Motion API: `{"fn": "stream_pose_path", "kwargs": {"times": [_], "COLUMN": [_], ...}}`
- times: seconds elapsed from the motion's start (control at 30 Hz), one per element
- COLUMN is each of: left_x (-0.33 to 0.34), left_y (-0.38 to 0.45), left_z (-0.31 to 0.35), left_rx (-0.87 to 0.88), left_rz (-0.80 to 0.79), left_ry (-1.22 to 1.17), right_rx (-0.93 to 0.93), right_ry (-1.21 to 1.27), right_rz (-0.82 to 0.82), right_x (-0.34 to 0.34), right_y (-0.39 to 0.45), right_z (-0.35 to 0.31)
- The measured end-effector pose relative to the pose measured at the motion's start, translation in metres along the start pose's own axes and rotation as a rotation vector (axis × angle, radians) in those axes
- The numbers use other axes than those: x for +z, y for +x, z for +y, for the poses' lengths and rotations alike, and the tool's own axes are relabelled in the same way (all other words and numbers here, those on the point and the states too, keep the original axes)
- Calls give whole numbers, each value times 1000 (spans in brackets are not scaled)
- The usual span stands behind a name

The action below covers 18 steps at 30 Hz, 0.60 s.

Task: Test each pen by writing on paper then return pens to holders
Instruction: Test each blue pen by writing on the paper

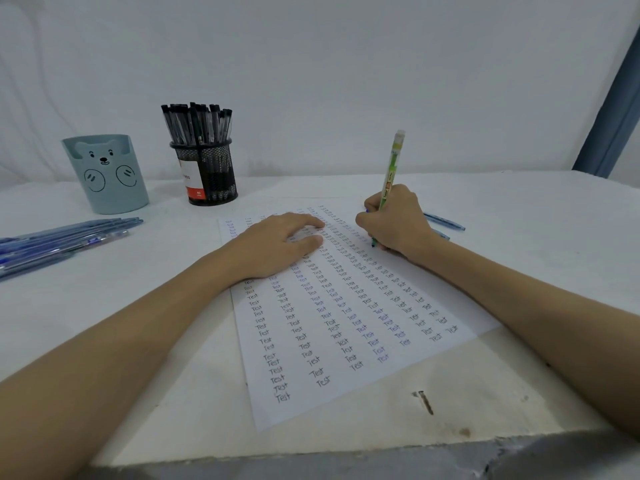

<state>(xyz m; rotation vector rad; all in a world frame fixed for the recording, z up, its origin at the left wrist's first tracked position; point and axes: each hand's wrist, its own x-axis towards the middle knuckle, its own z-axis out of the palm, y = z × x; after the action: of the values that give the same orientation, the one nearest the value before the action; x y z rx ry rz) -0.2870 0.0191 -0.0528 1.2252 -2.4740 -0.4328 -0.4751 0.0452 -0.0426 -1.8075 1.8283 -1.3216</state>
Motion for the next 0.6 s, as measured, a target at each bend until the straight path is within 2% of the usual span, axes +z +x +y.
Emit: {"fn": "stream_pose_path", "kwargs": {"times": [0.6], "left_x": [1], "left_y": [2], "left_z": [-3], "left_rx": [10], "left_rz": [10], "left_ry": [-8], "right_rx": [32], "right_ry": [-58], "right_rz": [-7], "right_x": [-1], "right_y": [1], "right_z": [0]}}
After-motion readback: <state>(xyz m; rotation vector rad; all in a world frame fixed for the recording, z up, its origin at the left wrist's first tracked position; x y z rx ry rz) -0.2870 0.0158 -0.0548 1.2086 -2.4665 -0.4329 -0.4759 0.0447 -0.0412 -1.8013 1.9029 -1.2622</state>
